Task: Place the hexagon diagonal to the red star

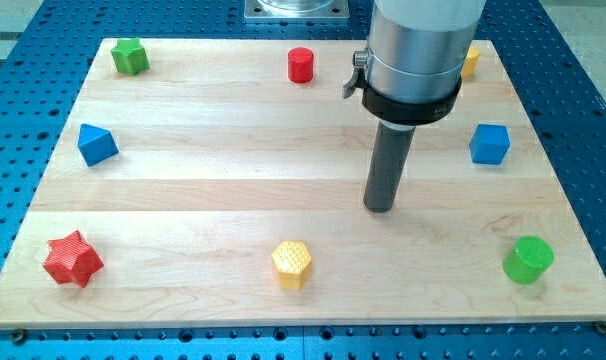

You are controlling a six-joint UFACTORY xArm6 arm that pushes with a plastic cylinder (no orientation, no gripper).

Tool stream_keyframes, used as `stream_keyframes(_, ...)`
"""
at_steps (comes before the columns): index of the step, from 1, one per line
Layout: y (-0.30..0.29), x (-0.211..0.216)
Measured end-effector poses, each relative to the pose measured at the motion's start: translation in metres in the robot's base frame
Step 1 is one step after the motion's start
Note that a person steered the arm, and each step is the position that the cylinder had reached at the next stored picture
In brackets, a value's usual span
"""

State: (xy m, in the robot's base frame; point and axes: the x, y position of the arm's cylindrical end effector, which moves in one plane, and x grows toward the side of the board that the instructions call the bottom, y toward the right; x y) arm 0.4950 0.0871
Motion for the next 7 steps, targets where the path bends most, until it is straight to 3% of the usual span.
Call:
stream_keyframes(6, -0.003, -0.008)
stream_keyframes(7, -0.001, -0.093)
